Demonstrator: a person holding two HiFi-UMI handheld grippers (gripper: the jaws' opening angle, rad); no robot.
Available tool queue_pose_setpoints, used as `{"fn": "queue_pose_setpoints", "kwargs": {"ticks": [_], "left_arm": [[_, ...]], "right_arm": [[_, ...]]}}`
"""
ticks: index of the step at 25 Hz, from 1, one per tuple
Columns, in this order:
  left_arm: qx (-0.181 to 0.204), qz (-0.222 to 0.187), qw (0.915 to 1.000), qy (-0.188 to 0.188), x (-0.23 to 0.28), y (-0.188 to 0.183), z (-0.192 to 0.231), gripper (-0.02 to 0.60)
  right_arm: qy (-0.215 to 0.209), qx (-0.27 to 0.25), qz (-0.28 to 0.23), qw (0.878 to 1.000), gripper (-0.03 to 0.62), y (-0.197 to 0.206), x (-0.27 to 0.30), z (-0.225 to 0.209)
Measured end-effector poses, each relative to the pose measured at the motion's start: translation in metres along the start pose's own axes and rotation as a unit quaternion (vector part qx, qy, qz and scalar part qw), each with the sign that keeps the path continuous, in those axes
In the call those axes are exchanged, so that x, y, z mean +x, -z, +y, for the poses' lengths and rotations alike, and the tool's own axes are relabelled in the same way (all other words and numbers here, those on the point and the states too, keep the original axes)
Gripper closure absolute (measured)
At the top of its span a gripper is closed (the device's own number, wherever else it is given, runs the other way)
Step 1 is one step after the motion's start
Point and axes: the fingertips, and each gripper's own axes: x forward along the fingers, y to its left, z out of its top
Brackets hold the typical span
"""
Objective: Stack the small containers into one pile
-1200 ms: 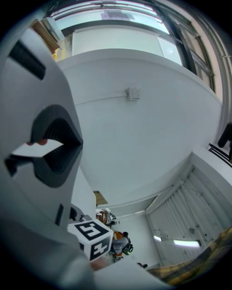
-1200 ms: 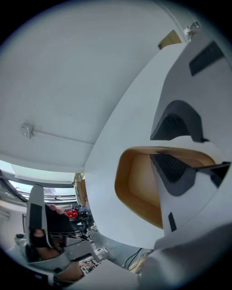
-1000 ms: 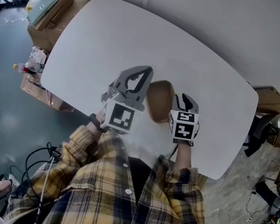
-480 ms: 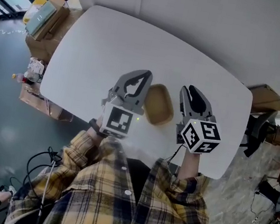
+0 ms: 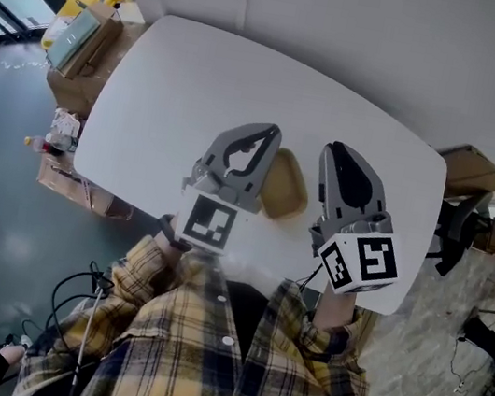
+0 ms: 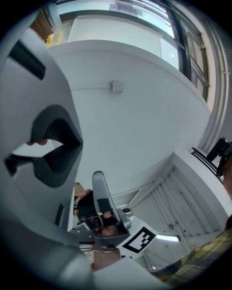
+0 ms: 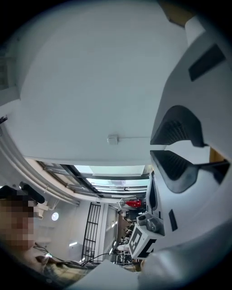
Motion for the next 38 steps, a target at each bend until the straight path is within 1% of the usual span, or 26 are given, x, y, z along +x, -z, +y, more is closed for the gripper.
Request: {"fn": "queue_pose_setpoints", "kwargs": {"ticks": [5,9,19,25,30,34,38], "left_arm": [[-0.003,-0.018,0.9995,0.026,0.000,-0.021,-0.019,0.563],[-0.019,-0.026,0.9985,0.044,0.001,-0.030,-0.028,0.563],[-0.022,-0.032,0.9967,0.071,0.006,-0.037,-0.038,0.563],[-0.022,-0.031,0.9964,0.076,0.007,-0.035,-0.037,0.563],[-0.018,-0.030,0.9967,0.074,0.011,-0.035,-0.035,0.564],[-0.021,-0.029,0.9969,0.070,0.010,-0.034,-0.033,0.563],[-0.021,-0.028,0.9971,0.067,0.010,-0.032,-0.032,0.565]], "right_arm": [[-0.003,-0.002,-0.013,1.000,0.566,-0.012,-0.015,0.006],[0.002,0.013,-0.027,1.000,0.579,-0.017,-0.021,0.006],[0.012,-0.014,-0.014,1.000,0.579,-0.014,-0.020,0.007],[0.014,-0.027,-0.008,1.000,0.579,-0.011,-0.017,0.007],[0.018,-0.036,0.003,0.999,0.579,-0.007,-0.017,0.005],[0.021,-0.053,0.010,0.998,0.579,-0.004,-0.018,0.007],[0.020,-0.051,0.011,0.998,0.579,-0.002,-0.018,0.007]]}}
